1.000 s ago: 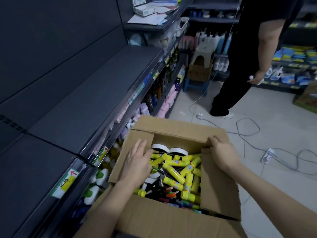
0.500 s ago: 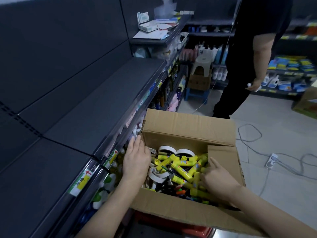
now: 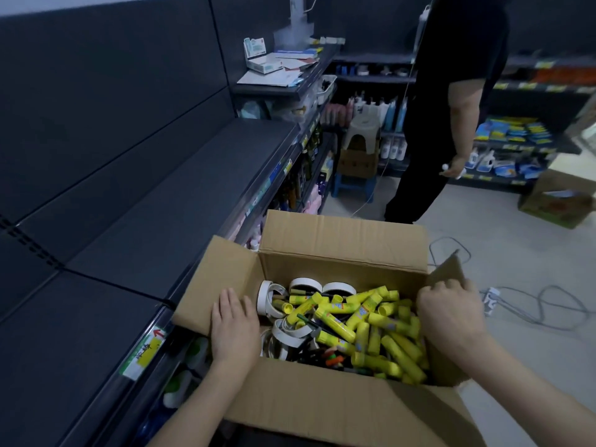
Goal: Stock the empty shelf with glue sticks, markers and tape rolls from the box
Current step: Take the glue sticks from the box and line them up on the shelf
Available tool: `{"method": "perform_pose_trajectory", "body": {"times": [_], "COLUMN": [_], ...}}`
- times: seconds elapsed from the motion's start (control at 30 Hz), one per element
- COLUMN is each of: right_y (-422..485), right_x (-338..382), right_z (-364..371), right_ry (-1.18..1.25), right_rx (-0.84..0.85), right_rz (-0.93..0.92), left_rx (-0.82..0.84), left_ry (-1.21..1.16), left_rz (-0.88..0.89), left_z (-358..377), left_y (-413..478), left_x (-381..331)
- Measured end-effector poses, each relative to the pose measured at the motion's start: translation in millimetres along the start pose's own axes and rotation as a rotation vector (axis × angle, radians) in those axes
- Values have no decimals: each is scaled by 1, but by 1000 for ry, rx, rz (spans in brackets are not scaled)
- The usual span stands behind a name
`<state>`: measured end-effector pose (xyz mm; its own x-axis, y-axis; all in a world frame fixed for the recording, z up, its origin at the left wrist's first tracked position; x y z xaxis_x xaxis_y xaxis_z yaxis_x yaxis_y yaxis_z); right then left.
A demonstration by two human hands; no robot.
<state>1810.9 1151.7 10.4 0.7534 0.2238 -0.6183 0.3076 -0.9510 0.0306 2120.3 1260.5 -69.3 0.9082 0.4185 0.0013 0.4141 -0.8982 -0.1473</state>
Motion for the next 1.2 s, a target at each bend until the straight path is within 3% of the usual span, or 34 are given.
{"method": "perform_pose_trajectory", "body": {"times": [0.1,0.23,0.7,1.0,1.2], "right_y": [-10,-21,-31,-39,-44], "right_x": [-12,3,34,25,23], "right_z": [45,101,135,125,124], "right_ry": [-6,261,629,706,705], "right_rx": [232,416,263,292,294], "right_rz": [103,137,299,404,405], "left_rx": [-15,-16,-175,-239,-168], "left_ry": [-145,-249,-544,-640,-601], "left_rz": [0,7,4,-14,-8], "left_z": [1,9,23,18,19], "left_y": [0,5,2,-4,-5], "left_x": [3,9,25,25,23]}}
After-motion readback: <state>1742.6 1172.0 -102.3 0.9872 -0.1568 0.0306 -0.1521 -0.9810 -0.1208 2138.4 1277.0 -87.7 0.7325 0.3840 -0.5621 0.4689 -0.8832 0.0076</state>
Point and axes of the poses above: each hand's wrist, its own y-axis towards the middle knuckle, its own z-axis out of the palm, x = y × z, the point moved 10 cm from there along y, towards the middle knuckle, and after that the axes turned 15 degrees about -y, right-handed, at the moved point
